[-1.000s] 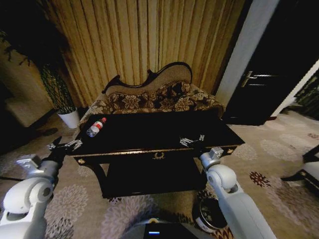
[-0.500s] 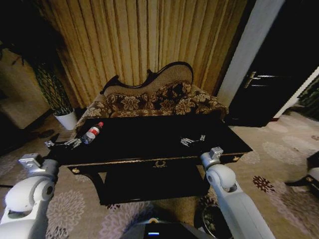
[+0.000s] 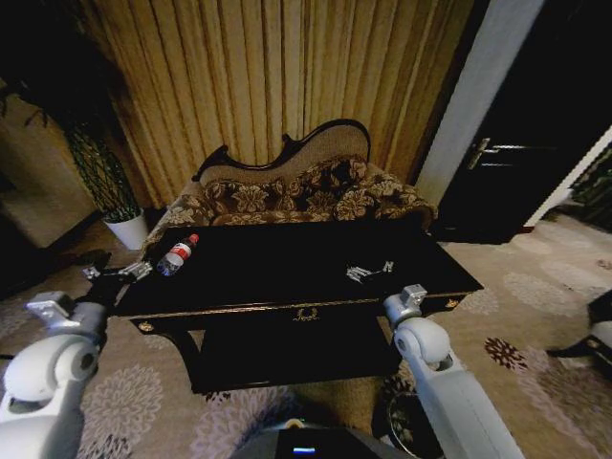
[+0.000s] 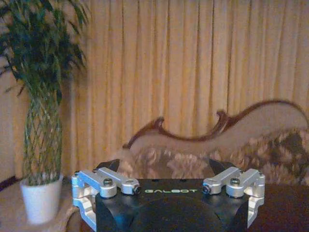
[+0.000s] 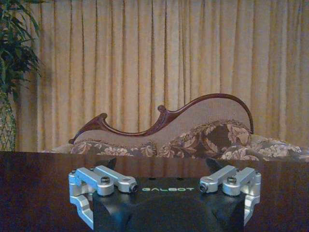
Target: Move to the front of the table and place the trash on the table into the trash bin.
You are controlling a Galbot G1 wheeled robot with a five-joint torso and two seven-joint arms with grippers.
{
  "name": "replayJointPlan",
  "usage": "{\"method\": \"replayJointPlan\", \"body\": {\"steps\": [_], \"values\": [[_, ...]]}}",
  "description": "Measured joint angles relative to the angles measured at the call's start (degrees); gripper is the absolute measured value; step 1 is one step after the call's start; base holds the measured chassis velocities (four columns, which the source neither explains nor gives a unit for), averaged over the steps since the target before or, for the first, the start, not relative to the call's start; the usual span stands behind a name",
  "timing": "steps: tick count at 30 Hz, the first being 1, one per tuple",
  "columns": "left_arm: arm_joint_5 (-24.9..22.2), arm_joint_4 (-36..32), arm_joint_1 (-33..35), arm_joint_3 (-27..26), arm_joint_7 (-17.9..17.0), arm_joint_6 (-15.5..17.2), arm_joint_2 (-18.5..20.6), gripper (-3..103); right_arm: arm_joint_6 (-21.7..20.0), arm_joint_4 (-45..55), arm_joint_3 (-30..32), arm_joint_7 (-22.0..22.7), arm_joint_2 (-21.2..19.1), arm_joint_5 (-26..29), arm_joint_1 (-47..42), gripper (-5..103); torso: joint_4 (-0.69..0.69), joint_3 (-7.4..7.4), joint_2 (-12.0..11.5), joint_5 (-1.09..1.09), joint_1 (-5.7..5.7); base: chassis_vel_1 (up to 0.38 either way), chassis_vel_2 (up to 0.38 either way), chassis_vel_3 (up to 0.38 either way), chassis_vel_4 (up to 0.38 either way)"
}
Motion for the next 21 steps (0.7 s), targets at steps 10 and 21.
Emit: {"method": "replayJointPlan", "body": {"steps": [10,21], "values": [[-4.59,7.19,-5.11,5.64,-1.04,3.09,7.53,100,0.57,-0.3,0.29,0.0,0.11,-0.76,-0.55,100,0.01,0.0,0.0,0.0,0.0,0.0,0.0,0.0,0.0],[-4.87,17.07,-15.24,18.21,-1.19,5.29,10.54,100,0.86,-0.33,0.71,0.0,0.18,-1.13,-1.01,100,0.0,0.01,0.0,-0.01,0.01,0.0,0.0,0.0,0.0]]}}
